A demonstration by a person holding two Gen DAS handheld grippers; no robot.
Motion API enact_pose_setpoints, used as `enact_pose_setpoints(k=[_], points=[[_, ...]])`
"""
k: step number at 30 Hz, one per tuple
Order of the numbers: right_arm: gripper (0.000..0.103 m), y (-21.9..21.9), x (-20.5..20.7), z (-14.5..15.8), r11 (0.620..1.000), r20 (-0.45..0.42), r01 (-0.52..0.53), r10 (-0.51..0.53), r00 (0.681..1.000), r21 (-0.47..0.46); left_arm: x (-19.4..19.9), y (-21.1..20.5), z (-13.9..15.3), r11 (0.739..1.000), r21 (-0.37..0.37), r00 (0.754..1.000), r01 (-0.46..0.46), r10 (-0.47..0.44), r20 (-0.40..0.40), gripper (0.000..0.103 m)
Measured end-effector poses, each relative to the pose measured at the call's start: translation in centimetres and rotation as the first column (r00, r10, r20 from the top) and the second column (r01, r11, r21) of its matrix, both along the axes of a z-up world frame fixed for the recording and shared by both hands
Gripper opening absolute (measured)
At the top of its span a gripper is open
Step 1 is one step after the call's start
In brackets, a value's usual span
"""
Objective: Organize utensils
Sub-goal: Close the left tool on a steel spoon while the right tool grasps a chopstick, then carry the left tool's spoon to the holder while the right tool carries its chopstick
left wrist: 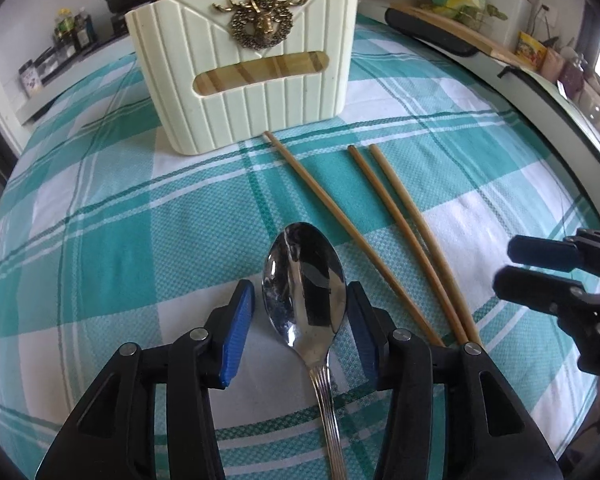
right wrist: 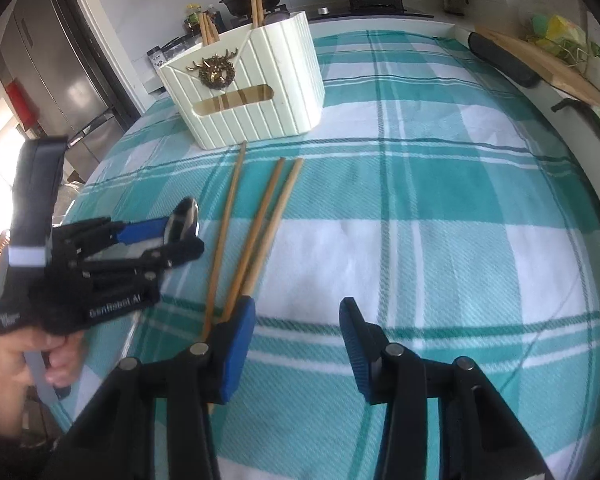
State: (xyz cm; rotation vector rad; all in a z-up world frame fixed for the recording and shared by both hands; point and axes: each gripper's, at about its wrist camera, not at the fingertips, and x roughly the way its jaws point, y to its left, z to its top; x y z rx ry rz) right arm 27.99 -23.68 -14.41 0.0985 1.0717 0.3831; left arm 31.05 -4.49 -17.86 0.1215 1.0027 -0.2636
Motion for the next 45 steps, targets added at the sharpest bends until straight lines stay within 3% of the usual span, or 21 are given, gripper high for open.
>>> enact_pose_setpoints(k=[5,8,13,15,17,19,26,30,32,35,40,45], points=[[0.021,2.7,4.3,-1.2,0.999,-0.066,-0.028,0.030,0.997,0.038,-0.2,0.5,-0.1,0.999,-0.018,0.999,-0.051,0.051,-0.001,0.049],[0.009,4.0,5.2,-2.0,0.998,-0.075,-0.048,0.045,0.996,-0.028,-0.5,0.6,-0.1,0.999,-0.011,0.999,-0.046,0.046,0.005,0.049],[0.009,4.0,4.2,-1.5,0.988,-0.100,-0.088,0.075,0.992,-0.127,-1.0,1.7,0.1,0.999,-0.035,0.999,-0.038,0.038,-0.015,0.050],[0.009,3.5,3.4,-1.5,0.983,-0.119,-0.088,0.070,0.990,-0.159,-0.8,2.2,0.2,0.997,-0.060,0.998,-0.051,0.049,-0.033,0.054],[0.011,2.7,3.0,-1.4,0.985,-0.134,-0.072,0.050,0.990,-0.160,-0.5,2.6,0.2,0.994,-0.088,0.997,-0.065,0.061,-0.053,0.068],[0.011,2.3,3.4,-1.5,0.987,-0.147,-0.062,0.040,0.988,-0.148,-0.3,2.7,0.2,0.991,-0.109,0.995,-0.083,0.076,-0.066,0.070],[0.014,2.8,5.2,-1.9,0.981,-0.139,-0.077,0.053,0.989,-0.177,0.4,1.3,-0.2,0.994,-0.044,0.995,-0.097,0.095,-0.041,0.070],[0.026,3.1,7.1,-2.2,0.987,-0.124,-0.068,0.050,0.991,-0.147,1.2,0.6,-0.3,0.996,0.012,0.996,-0.088,0.088,-0.025,0.063],[0.025,3.1,8.2,-2.4,0.989,-0.124,-0.063,0.046,0.991,-0.133,1.3,0.6,-0.1,0.997,0.001,0.997,-0.073,0.073,-0.022,0.041],[0.007,3.3,9.1,-2.6,0.986,-0.117,-0.073,0.056,0.992,-0.151,1.8,0.9,0.2,0.997,-0.027,0.997,-0.077,0.076,-0.031,0.041],[0.007,1.9,8.6,-1.7,0.996,-0.067,-0.055,0.051,0.996,-0.065,1.1,2.4,2.9,0.992,-0.078,0.994,-0.104,0.107,0.033,0.040],[0.007,0.7,6.2,4.0,0.999,0.061,-0.040,0.039,0.997,0.014,-0.9,4.1,7.7,0.985,-0.132,0.982,-0.111,0.129,0.141,0.040]])
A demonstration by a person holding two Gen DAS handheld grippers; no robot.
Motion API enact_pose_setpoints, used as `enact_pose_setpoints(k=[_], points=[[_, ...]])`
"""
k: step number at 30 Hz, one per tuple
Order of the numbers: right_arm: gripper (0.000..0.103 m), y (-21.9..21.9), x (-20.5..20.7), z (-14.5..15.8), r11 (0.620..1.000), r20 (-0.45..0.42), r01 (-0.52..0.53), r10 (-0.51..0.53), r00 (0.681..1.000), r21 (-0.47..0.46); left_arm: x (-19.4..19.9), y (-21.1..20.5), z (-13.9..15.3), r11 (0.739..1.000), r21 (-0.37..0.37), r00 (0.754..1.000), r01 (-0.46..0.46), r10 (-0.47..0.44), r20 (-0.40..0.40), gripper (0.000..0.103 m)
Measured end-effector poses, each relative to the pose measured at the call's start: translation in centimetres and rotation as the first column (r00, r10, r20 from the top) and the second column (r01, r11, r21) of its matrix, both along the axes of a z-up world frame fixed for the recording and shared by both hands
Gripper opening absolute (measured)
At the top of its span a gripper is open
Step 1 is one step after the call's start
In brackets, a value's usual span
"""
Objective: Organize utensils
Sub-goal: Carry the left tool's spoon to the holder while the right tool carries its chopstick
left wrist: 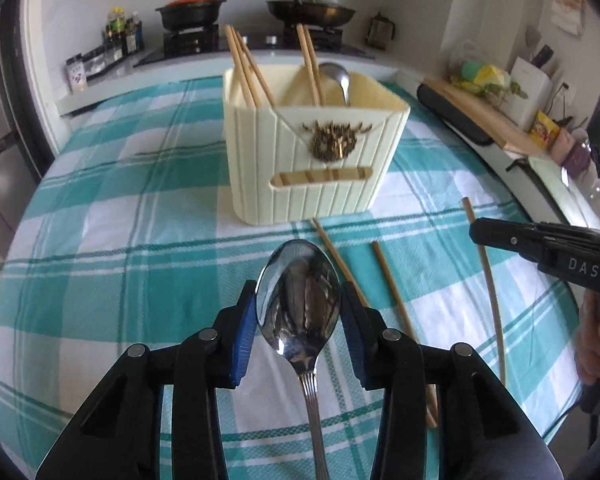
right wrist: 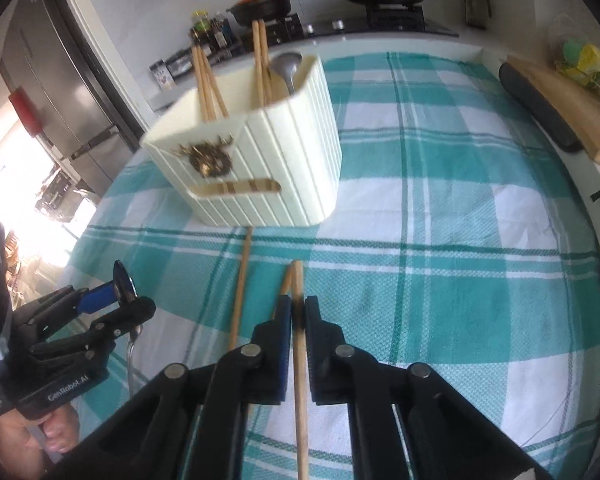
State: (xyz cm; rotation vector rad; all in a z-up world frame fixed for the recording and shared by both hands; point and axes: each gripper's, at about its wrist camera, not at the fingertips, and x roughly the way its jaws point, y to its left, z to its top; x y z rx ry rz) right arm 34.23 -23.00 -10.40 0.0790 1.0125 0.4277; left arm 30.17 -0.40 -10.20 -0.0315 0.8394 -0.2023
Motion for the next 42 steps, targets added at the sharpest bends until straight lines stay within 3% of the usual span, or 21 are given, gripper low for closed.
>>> enact_pose_setpoints(k=[7,15,21,34,42], points=[[0.007,-0.6,-5.5,8.5,0.999,0.220,0.001,-0.010,0.976,0.042,-3.9,1.5,5.0,0.999,-0.043,0.991,0.001,0.005,0.136,0.040],[0.007,-0.4,-10.2,11.7,0.998,0.385,0.040,-0.053,0.921,0.041,-5.4,2.4,6.9,0.996,-0.092,0.980,0.010,0.008,0.196,0.039],[0.007,-0.3,-11.2,12.7,0.997,0.425,0.049,-0.071,0.902,0.062,-5.8,3.0,7.8,0.993,-0.119,0.978,0.011,0.014,0.209,0.038],[0.007,-0.4,-11.6,14.1,0.997,0.460,0.044,-0.066,0.885,0.060,-6.3,2.9,10.1,0.993,-0.103,0.970,0.050,-0.024,0.243,0.038],[0.007,-0.6,-10.5,16.1,0.998,0.500,0.038,-0.056,0.864,0.046,-4.5,4.3,12.6,0.985,-0.161,0.969,0.069,-0.027,0.247,0.038]])
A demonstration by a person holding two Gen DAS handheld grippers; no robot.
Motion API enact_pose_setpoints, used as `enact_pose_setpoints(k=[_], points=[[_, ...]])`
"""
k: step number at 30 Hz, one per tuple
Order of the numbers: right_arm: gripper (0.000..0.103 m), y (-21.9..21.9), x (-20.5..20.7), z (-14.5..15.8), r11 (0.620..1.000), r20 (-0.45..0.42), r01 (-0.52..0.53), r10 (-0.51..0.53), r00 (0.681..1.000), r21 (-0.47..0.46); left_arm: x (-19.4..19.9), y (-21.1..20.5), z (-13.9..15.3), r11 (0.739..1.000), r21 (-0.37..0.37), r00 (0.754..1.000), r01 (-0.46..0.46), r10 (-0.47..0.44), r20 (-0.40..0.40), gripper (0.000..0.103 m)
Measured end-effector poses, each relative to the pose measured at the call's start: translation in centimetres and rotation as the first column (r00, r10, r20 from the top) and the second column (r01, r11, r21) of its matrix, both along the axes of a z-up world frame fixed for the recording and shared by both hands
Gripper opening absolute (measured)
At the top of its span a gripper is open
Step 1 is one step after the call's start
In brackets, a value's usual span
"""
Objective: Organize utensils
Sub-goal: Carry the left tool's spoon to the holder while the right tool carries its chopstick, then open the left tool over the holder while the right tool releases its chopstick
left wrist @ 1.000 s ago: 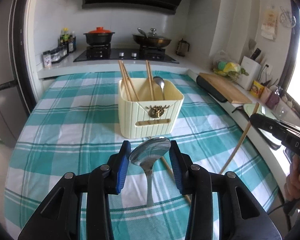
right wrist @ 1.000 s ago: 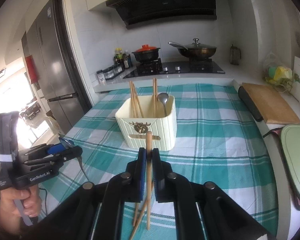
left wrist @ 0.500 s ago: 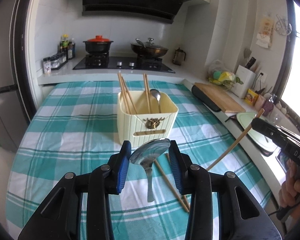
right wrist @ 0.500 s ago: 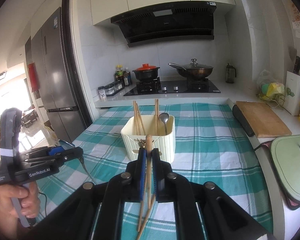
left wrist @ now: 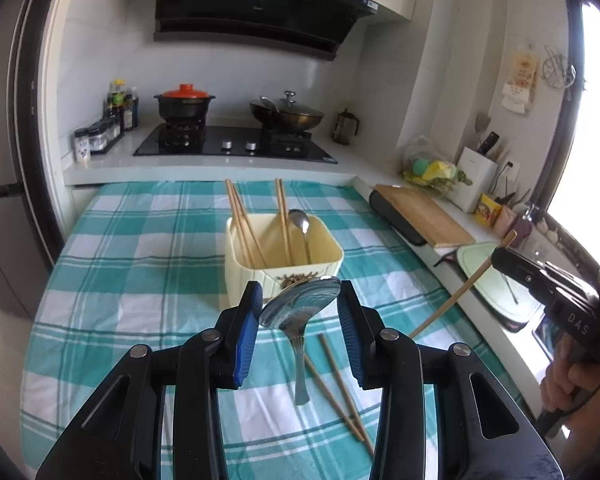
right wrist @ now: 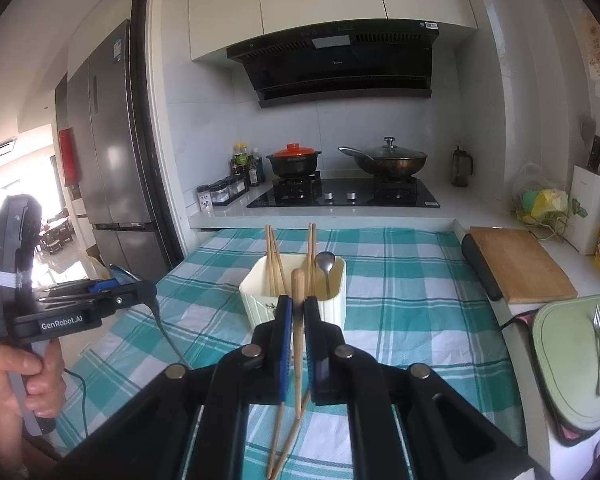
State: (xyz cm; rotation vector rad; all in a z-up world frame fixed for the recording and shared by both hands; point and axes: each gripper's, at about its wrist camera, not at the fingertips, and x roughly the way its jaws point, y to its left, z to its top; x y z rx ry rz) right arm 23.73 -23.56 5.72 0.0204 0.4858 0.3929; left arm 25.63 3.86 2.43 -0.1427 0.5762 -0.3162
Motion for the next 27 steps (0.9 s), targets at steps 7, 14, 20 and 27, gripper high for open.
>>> enact_pose_setpoints(k=[7,14,20,27], points=[[0.007,-0.1,2.8,3.0,1.000,0.052,0.006,-0.006,0.999,-0.005,2.7,0.4,3.5,1.000,-0.012,0.999,0.010,-0.010,0.033,0.038],[0.006,0.7,7.5,6.9,1.000,0.119,-0.003,0.001,0.993,0.011,7.0,0.3,7.4,1.000,0.000,0.995,-0.009,0.009,0.097,0.038],[0.006,1.6,12.6,7.5,0.998,0.127,-0.024,0.018,0.992,0.050,12.2,-0.2,7.2,0.999,0.016,0.996,-0.037,0.036,0.082,0.038],[0.006,3.5,18.0,3.9,0.998,0.044,-0.066,0.066,0.997,0.011,17.3,-1.2,2.5,0.999,0.033,0.999,-0.027,0.028,-0.036,0.038]])
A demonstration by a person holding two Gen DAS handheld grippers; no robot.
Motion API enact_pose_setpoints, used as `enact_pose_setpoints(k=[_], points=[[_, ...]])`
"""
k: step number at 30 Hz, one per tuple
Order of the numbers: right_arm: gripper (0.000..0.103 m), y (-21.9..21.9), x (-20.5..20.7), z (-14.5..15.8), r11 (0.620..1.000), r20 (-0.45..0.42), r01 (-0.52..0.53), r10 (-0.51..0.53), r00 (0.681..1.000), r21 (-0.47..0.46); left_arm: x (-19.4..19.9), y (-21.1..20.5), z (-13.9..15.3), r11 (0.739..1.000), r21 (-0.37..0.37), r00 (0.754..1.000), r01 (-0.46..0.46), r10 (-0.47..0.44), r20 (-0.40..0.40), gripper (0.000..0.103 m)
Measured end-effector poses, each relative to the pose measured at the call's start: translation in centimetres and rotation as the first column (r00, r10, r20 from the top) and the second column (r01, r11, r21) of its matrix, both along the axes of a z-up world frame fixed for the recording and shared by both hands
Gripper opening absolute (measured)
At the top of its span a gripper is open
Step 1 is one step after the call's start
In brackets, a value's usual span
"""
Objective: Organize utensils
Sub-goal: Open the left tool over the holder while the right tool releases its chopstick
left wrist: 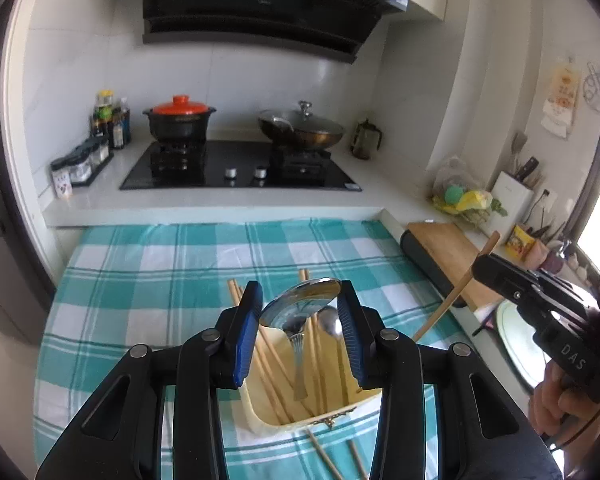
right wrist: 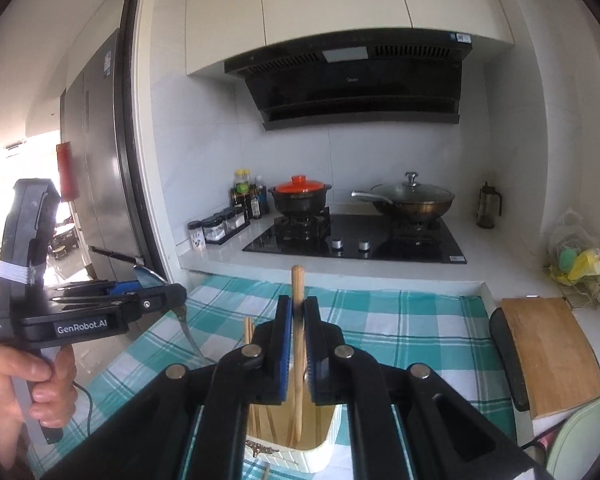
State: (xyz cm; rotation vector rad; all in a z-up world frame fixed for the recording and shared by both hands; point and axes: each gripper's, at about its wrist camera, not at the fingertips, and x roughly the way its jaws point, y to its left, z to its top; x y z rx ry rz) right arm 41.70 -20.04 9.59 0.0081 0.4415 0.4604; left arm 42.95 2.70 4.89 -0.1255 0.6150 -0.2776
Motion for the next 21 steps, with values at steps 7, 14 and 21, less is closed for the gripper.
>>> enact_pose_setpoints(k=[7,14,21], points=[[0.006,2.3,5.6,-5.8,0.997,-0.209,-0.064,0.054,0.977,-0.042,4.3,-1.0,-4.6,1.000,0.026,0.991,-0.003,0.006,-0.130,0.038],[0.007,3.7,9.5,-9.2,0.996,-0.316,-0.065,0.041,0.948,-0.067,7.1,-2.5,-6.8,0.997,0.074,0.980,-0.005,0.019,-0.198,0.040],[0.038,1.7,10.4,-7.6,1.000,-0.303,0.002,0.003,0.953,0.016,5.2,-0.8,-4.6,0.998,0.054,0.987,-0.036,0.044,-0.155,0.060]])
